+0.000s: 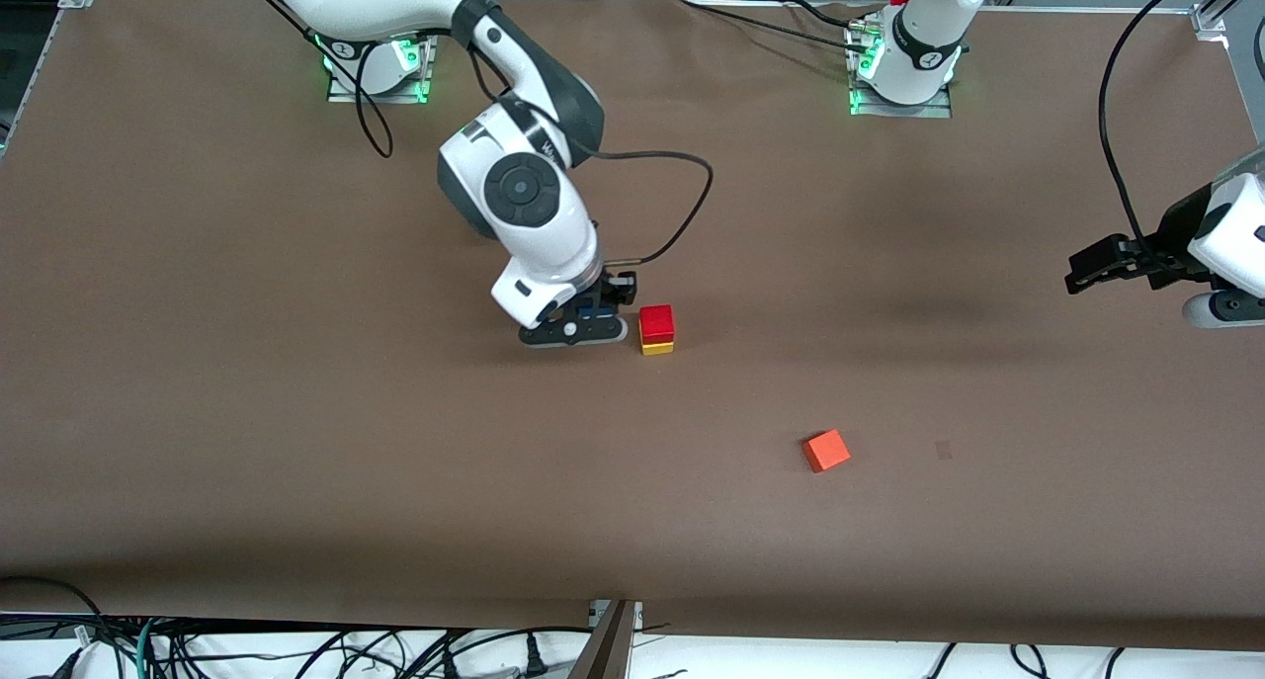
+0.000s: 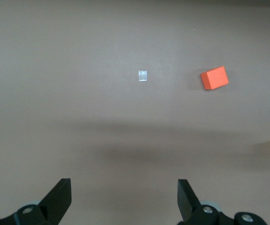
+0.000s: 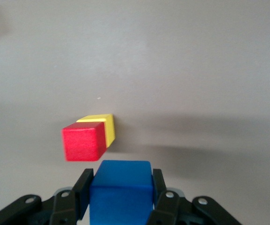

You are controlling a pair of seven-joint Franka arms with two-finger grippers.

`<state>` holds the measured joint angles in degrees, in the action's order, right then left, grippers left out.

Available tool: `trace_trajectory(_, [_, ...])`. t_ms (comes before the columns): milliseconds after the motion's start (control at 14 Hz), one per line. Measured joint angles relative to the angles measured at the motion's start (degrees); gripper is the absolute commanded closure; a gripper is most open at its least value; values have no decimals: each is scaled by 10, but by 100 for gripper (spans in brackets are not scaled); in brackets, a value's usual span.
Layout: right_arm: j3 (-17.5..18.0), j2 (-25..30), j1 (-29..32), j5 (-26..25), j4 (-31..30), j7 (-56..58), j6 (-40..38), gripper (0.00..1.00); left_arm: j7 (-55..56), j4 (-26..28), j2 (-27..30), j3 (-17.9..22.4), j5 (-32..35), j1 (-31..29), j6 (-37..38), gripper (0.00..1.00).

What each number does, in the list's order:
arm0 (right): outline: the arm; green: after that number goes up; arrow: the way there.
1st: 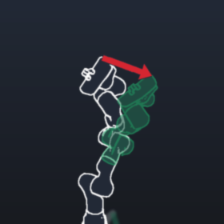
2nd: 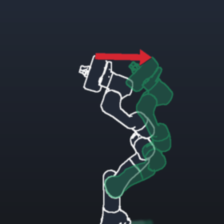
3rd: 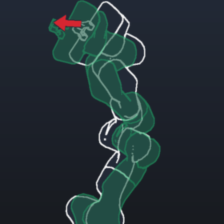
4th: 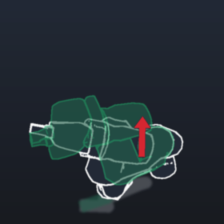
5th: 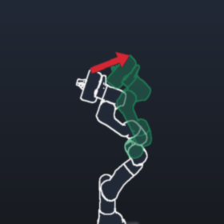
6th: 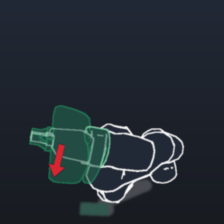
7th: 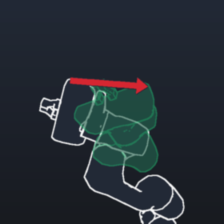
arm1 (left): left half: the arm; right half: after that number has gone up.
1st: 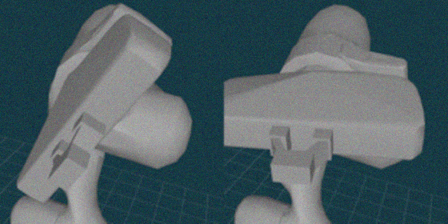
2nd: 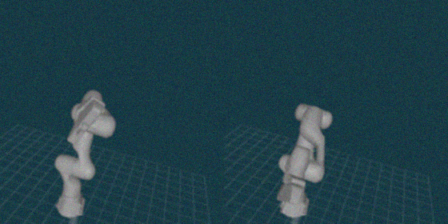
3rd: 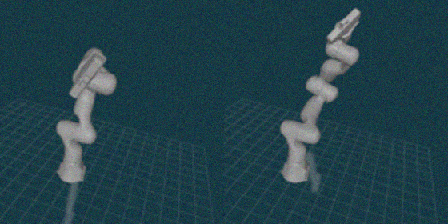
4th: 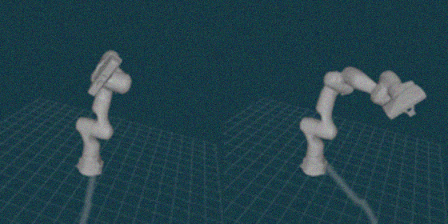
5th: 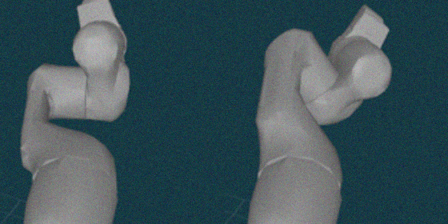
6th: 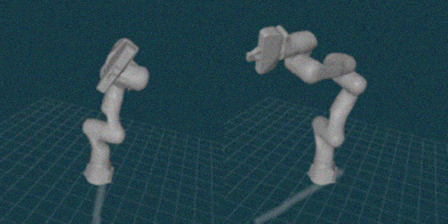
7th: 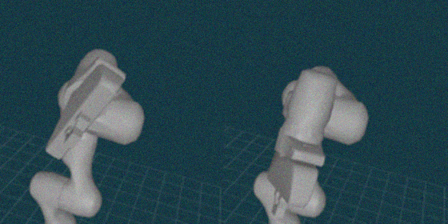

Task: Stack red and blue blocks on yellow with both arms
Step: 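Align the blue cube above the red cube with the right gripper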

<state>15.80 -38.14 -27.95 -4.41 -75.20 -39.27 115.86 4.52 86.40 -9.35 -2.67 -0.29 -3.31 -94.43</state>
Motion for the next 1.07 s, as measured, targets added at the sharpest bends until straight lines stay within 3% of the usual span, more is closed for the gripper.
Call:
trace_trajectory(357, [-2,-50,-34,0,71,-13,2,56,0,0,0,0,0,-3,0,0])
trace_trajectory(1071, [-5,-90,-35,0,98,-31,43,56,0,0,-1,0,0,-4,0,0])
